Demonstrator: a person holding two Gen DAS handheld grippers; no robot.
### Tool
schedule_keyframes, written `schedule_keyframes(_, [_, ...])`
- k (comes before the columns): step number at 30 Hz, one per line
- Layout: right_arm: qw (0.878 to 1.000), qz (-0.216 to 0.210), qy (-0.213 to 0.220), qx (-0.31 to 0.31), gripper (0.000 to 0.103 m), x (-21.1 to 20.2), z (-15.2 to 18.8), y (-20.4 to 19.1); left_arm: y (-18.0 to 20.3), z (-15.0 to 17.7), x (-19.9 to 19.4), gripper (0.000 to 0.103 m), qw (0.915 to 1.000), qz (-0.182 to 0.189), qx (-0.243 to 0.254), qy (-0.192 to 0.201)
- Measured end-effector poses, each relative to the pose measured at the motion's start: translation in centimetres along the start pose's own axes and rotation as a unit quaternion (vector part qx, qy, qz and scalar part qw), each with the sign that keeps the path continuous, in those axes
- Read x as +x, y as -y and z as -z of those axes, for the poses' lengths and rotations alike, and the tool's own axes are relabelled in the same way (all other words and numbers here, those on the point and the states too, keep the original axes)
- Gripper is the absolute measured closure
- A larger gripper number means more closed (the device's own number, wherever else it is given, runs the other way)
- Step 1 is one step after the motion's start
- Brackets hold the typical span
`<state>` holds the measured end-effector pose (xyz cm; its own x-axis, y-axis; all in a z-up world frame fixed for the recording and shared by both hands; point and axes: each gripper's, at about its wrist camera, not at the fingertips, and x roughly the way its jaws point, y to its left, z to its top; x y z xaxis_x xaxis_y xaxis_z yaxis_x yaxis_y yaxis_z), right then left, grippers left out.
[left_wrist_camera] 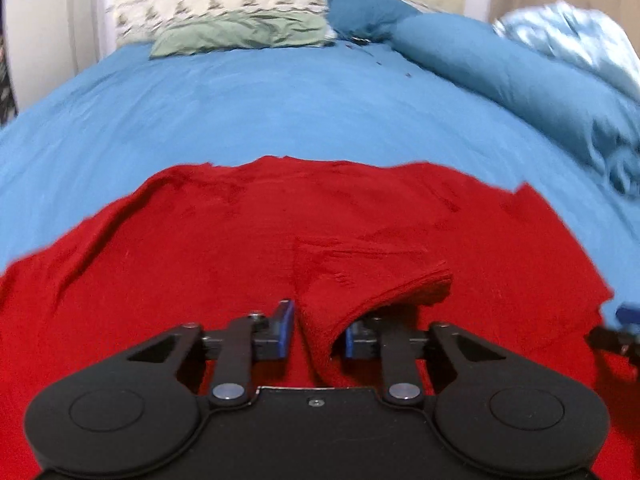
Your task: Fold small clothes
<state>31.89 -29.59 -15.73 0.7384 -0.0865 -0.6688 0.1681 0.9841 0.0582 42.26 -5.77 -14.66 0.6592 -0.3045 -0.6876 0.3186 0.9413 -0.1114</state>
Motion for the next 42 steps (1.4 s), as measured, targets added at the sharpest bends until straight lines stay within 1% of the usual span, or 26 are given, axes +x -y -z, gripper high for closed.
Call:
schedule_keyframes(1, [1.0, 0.001, 0.0, 0.005, 0.016, 0.0, 0.0, 0.2, -0.8, -0.1, -0.2, 0.084, 0.9996, 0.002, -0.026, 0.003])
schedule_keyframes(2, [1.0, 0.003, 0.0, 0.009, 0.016, 0.0, 0.0, 0.4, -1.7, -0.3, -0.1, 0.087, 0.9985, 0.0, -0.054, 0.004])
schedule_keyframes(3, [1.0, 0.003, 0.0, 0.014, 0.016, 0.0, 0.0, 0.6, -2.8, -0.1, -0.1, 0.087, 0.9958, 0.007, -0.091, 0.004])
schedule_keyframes(5, [1.0, 0.001, -0.002, 0.022, 0.016, 0.1, -0.1, 0.9, -4.9, 0.6, -0.1, 0.087, 0.9869, 0.034, -0.157, 0.005])
schedule_keyframes(7, [1.0, 0.001, -0.002, 0.026, 0.016, 0.2, -0.2, 0.9, -6.0, 1.3, -0.1, 0.087, 0.9795, 0.053, -0.194, 0.009])
schedule_keyframes(8, [1.0, 0.001, -0.001, 0.027, 0.016, 0.2, -0.2, 0.9, -6.1, 1.4, -0.3, 0.087, 0.978, 0.057, -0.2, 0.011])
schedule_keyframes(10, [1.0, 0.0, -0.001, 0.029, 0.016, 0.2, -0.2, 1.0, -5.9, 1.2, -0.4, 0.087, 0.9799, 0.056, -0.191, 0.012])
schedule_keyframes(12, [1.0, -0.003, 0.0, 0.03, 0.014, 0.2, -0.1, 1.0, -5.3, 0.9, -0.4, 0.092, 0.9845, 0.044, -0.169, 0.015])
schedule_keyframes(13, [1.0, -0.004, 0.0, 0.028, 0.012, 0.2, 0.0, 0.9, -5.0, 0.8, -0.5, 0.099, 0.9859, 0.039, -0.162, 0.016])
schedule_keyframes(14, [1.0, -0.006, 0.0, 0.024, 0.011, 0.2, 0.0, 0.9, -4.9, 0.6, -0.6, 0.099, 0.9869, 0.037, -0.156, 0.022])
schedule_keyframes(16, [1.0, -0.007, 0.002, 0.014, 0.009, 0.3, 0.0, 0.7, -4.9, 0.2, -1.8, 0.099, 0.987, 0.032, -0.149, 0.051])
schedule_keyframes(18, [1.0, -0.007, 0.001, 0.004, 0.009, 0.4, -0.1, 0.3, -5.2, -0.4, -3.2, 0.099, 0.9864, 0.021, -0.14, 0.084])
schedule_keyframes(21, [1.0, -0.004, -0.001, -0.015, 0.009, 1.0, -0.2, -0.4, -6.6, -1.0, -5.5, 0.099, 0.9824, -0.017, -0.135, 0.128])
schedule_keyframes(23, [1.0, -0.003, -0.002, -0.025, 0.008, 1.5, -0.3, -0.9, -8.0, -0.9, -6.8, 0.099, 0.9791, -0.04, -0.134, 0.147])
schedule_keyframes(28, [0.999, 0.003, 0.001, -0.052, 0.008, 2.7, -0.8, -2.7, -10.8, 0.4, -7.2, 0.099, 0.9775, -0.068, -0.143, 0.139])
schedule_keyframes(31, [0.997, 0.013, 0.004, -0.076, 0.008, 3.6, -1.7, -3.8, -11.9, 1.6, -7.3, 0.099, 0.9734, -0.081, -0.159, 0.144])
schedule_keyframes(34, [0.996, 0.03, 0.005, -0.08, 0.008, 4.6, -2.8, -4.0, -12.8, 2.2, -8.1, 0.098, 0.9699, -0.083, -0.171, 0.152])
schedule_keyframes(36, [0.995, 0.052, 0.007, -0.085, 0.008, 5.1, -3.1, -4.0, -13.0, 2.3, -8.0, 0.098, 0.9714, -0.086, -0.167, 0.146])
schedule_keyframes(38, [0.993, 0.069, 0.004, -0.091, 0.008, 5.5, -3.1, -3.7, -13.1, 2.7, -7.4, 0.097, 0.9759, -0.087, -0.154, 0.128])
schedule_keyframes(39, [0.993, 0.07, 0.003, -0.092, 0.007, 5.5, -3.1, -3.4, -13.2, 3.0, -7.2, 0.095, 0.9779, -0.086, -0.148, 0.119])
schedule_keyframes(40, [0.993, 0.072, 0.003, -0.093, 0.007, 5.5, -3.0, -3.3, -13.3, 3.4, -7.1, 0.091, 0.9789, -0.089, -0.145, 0.113])
schedule_keyframes(42, [0.992, 0.079, 0.002, -0.099, 0.007, 5.3, -3.0, -3.0, -13.8, 4.3, -7.4, 0.084, 0.9795, -0.097, -0.141, 0.106])
